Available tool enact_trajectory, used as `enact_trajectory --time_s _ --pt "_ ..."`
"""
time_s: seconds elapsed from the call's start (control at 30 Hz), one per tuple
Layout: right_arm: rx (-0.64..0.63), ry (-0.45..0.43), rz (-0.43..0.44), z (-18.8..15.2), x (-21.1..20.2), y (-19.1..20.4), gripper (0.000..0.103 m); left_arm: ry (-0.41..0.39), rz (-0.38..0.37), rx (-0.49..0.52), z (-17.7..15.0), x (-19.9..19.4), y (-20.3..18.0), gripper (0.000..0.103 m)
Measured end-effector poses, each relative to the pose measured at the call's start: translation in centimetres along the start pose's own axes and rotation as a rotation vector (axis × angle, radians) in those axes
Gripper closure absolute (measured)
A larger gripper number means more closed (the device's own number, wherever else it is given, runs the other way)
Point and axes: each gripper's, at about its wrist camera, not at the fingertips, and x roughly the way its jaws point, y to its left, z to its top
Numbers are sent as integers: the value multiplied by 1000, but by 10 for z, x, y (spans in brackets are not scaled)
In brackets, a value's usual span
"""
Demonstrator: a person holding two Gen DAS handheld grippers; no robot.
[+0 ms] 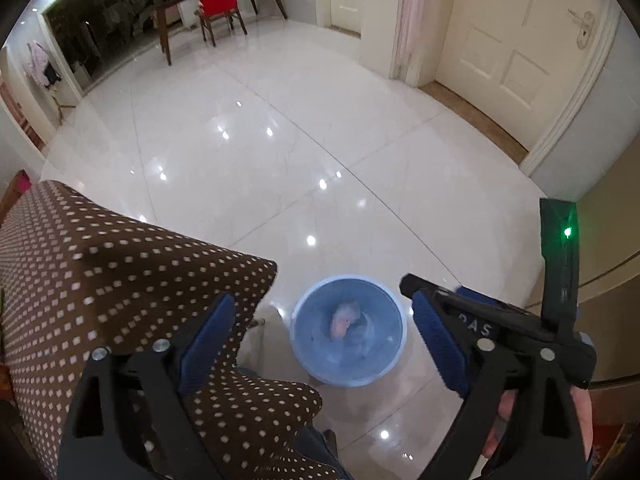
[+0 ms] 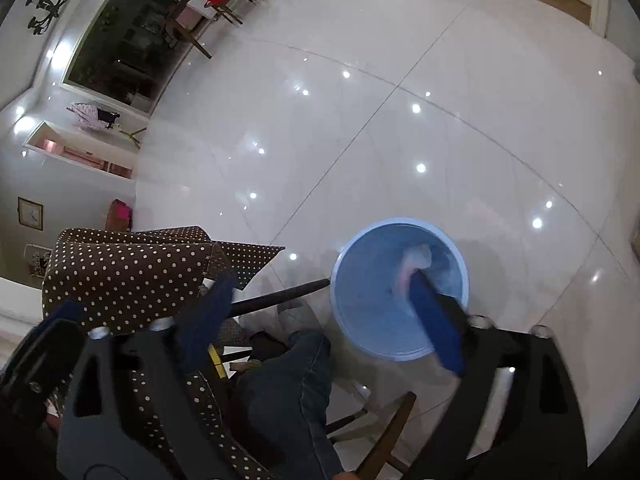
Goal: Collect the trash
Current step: 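Carry both items over the blue bin and open both tools to drop them, then return to the table and grasp the folded paper with the right tool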
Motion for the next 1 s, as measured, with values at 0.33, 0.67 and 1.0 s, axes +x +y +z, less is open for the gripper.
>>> enact_trajectory --time_s 0.33,0.67,1.0 --pt "-23 -136 -28 -22 -57 19 6 -150 -15 -68 -20 -67 21 12" --pt "-141 -272 11 -41 -131 84 6 -316 9 -111 -54 -146 53 9" --pt "-290 -344 81 -75 -168 162 6 -461 52 -196 -93 -216 104 8"
